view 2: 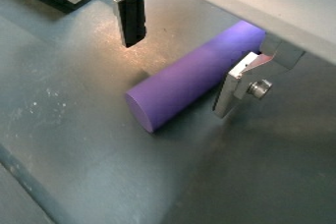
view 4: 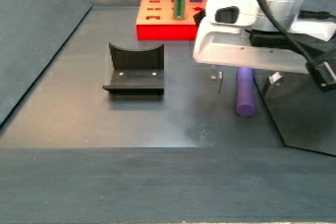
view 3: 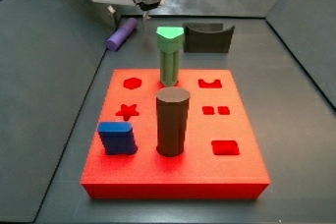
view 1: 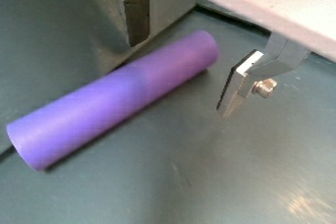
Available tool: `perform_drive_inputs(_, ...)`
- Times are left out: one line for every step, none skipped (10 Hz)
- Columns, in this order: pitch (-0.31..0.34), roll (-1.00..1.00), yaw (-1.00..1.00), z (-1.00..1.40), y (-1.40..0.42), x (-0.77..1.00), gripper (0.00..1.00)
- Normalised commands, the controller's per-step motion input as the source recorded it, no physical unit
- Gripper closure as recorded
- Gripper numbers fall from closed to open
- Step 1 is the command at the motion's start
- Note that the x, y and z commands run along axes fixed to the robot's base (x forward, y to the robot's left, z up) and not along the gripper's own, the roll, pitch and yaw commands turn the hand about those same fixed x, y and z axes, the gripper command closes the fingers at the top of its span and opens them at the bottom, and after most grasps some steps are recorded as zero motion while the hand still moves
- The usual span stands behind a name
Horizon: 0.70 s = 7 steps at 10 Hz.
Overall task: Pick up the round object. Move up. Place the round object on the fixture. Regrasp the round object. Move to above the board. Insert the round object.
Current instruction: Pick up the round object.
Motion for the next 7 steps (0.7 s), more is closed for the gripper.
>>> perform_drive_inputs(-0.119, -0.24, -0.11, -0.61, 0.04, 0.49, 0.00)
perform_drive_inputs(-0.121, -0.25, -0.13, -0.59, 0.03, 0.46, 0.00)
perform_drive_inputs(-0.130, -0.26, -0.14, -0.57, 0.01, 0.47, 0.00)
perform_drive_inputs(-0.137, -0.27, -0.14, -0.55, 0.00, 0.49, 0.00)
perform_drive_inputs(-0.093, -0.28, -0.16, -0.52, 0.00, 0.35, 0.00)
perform_drive_inputs(-0.014, -0.26, -0.10, -0.41, 0.07, 0.00, 0.00)
perform_drive_inputs(0.000, -0.11, -0.07, -0.20, 0.00, 0.00, 0.00)
